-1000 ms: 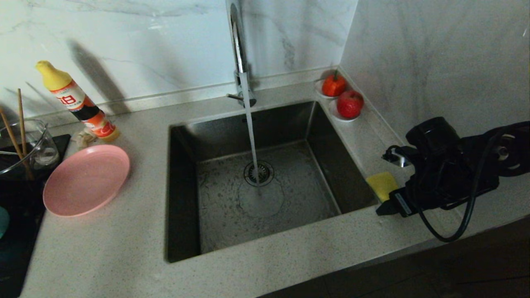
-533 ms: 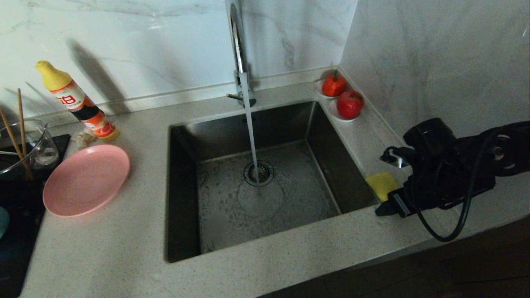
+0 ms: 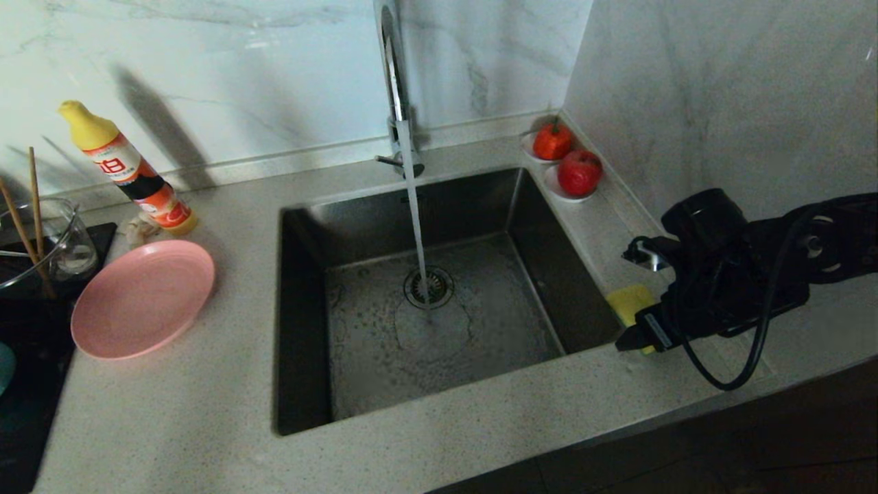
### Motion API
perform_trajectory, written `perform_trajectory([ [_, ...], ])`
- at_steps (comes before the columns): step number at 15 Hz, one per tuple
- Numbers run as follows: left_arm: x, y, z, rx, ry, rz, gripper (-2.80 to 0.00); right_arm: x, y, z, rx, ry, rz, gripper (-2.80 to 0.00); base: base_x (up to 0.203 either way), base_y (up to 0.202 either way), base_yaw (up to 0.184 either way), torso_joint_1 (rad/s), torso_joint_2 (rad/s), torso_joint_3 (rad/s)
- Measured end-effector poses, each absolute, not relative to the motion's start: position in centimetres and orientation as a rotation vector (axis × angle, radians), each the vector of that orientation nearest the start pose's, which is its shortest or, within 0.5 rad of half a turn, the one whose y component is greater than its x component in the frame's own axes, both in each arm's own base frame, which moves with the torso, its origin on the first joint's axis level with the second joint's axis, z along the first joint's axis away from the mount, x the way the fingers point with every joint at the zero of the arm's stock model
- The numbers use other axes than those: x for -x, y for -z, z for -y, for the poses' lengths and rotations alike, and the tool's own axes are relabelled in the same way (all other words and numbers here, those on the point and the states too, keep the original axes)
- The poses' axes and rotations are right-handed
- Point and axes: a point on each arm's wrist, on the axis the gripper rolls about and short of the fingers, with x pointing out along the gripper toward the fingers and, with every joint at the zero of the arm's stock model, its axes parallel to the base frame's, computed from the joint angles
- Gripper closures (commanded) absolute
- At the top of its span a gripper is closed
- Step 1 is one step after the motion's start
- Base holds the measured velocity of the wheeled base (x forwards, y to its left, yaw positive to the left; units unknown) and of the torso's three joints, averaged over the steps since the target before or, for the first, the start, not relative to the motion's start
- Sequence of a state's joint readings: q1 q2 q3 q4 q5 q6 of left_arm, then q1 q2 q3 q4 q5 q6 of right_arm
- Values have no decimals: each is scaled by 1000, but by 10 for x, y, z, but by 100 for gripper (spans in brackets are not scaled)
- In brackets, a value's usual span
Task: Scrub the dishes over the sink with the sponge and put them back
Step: Pick up a bowl and the sponge
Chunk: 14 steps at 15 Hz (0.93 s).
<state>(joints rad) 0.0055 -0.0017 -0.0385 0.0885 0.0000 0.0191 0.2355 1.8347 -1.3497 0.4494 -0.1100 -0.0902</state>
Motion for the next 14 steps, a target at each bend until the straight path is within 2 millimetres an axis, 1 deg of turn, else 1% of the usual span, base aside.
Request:
perform_trajectory([
  [6, 26, -77, 0, -20, -5, -48, 0, -323, -192, -75, 255, -167, -915, -280, 0, 0, 0, 0, 0, 0],
  [7, 26, -77, 0, -20, -5, -48, 0, -323, -192, -75, 255, -168, -917, 0, 0, 0, 0, 0, 0, 0],
  [14, 26, -77, 0, -19, -5, -49, 0, -323, -191, -75, 257, -169, -923, 0, 0, 0, 0, 0, 0, 0],
])
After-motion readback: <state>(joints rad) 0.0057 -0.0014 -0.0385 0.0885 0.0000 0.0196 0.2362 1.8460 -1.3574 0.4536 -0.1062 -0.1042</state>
